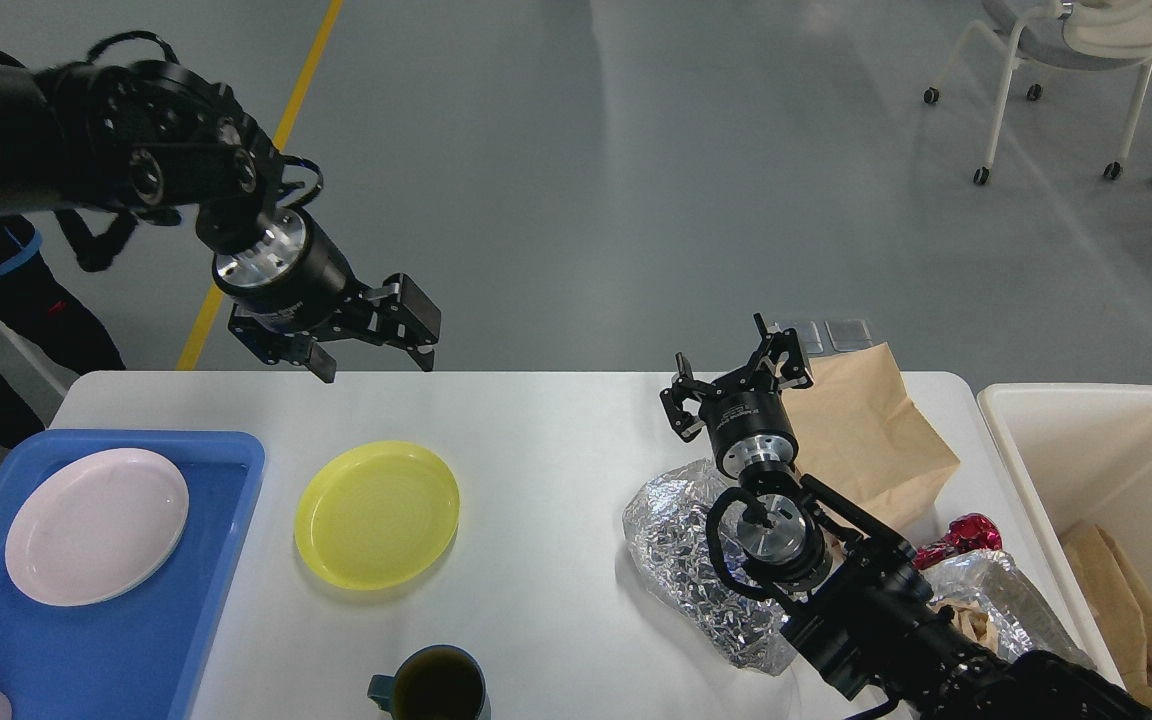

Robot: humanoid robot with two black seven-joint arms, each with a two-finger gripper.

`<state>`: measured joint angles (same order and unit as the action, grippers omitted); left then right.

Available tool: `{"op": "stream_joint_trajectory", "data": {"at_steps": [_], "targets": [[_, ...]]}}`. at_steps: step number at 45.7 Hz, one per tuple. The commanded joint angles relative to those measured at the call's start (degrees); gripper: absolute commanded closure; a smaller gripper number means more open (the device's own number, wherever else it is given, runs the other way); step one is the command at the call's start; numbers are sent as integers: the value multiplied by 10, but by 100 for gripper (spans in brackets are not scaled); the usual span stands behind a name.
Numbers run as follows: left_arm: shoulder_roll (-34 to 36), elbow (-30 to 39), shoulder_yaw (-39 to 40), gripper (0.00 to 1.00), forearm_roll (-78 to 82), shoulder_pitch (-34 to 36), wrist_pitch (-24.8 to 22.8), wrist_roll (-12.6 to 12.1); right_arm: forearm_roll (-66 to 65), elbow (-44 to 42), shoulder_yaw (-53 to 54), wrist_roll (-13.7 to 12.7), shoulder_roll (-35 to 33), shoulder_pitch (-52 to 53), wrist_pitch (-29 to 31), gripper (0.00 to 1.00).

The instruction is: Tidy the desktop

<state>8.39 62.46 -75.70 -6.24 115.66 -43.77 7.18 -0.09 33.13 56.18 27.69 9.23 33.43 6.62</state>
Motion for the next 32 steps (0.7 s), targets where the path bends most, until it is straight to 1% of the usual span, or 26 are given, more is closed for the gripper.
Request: {"op": "stream_joint_trajectory", "data": {"at_steps": [1, 3, 5, 7, 9, 15, 24, 27, 32], "targets": [[-7, 59, 72, 3, 0, -3, 42, -84, 0, 1, 1, 0, 0, 1, 0, 0], [-7, 76, 92, 3, 1, -4, 53, -110, 0, 1, 0, 0, 0, 1, 0, 0], [-8, 87, 104, 3, 2, -5, 62, -130, 0, 1, 0, 0, 0, 1, 0, 0], [-8, 96, 113, 3, 3, -13, 69, -140, 0, 1, 0, 0, 0, 1, 0, 0], [-11, 100, 118, 2, 3, -23, 72, -146, 0, 1, 0, 0, 0, 1, 0, 0], [-41, 112, 115, 2, 5, -38, 72, -147, 0, 1, 0, 0, 0, 1, 1, 0], [-44, 190, 118, 3, 57, -41, 74, -148, 0, 1, 0, 0, 0, 1, 0, 0], [-45, 206, 118, 3, 71, -49, 77, -148, 0, 1, 1, 0, 0, 1, 0, 0], [-48, 216, 118, 3, 74, -71, 100, -148, 0, 1, 0, 0, 0, 1, 1, 0]]}}
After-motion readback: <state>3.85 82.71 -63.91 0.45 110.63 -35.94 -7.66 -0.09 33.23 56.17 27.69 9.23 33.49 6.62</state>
